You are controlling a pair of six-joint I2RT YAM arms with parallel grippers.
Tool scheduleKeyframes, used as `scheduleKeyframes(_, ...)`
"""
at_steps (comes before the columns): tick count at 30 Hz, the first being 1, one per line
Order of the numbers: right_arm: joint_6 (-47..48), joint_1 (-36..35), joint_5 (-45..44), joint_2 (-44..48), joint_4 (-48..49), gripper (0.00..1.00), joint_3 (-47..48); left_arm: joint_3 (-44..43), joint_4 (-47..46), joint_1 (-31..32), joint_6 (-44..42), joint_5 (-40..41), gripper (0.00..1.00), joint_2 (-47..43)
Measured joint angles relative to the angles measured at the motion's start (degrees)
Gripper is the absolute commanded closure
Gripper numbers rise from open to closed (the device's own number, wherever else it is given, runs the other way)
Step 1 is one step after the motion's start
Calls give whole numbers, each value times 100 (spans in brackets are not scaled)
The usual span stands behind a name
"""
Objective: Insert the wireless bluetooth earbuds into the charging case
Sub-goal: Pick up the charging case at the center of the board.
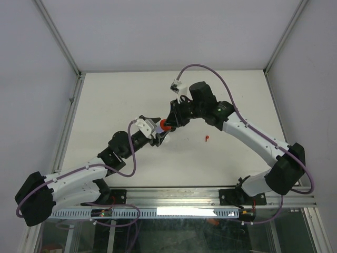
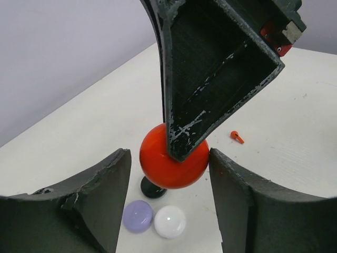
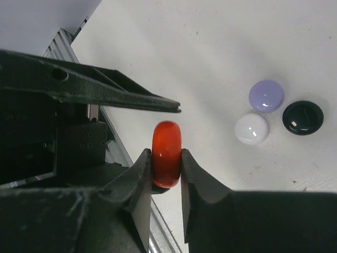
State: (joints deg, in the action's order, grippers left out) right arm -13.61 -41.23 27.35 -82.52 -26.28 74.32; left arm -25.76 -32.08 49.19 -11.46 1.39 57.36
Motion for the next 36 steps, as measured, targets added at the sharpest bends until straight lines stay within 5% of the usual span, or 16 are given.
scheduleKeyframes(12, 1338, 0, 470, 448, -533, 100, 2, 63, 813, -4, 164, -743, 33, -833)
scheduleKeyframes(36, 3438, -79, 1915, 1147, -1244, 100, -15, -339, 492, -1034, 1486, -4365, 51, -118)
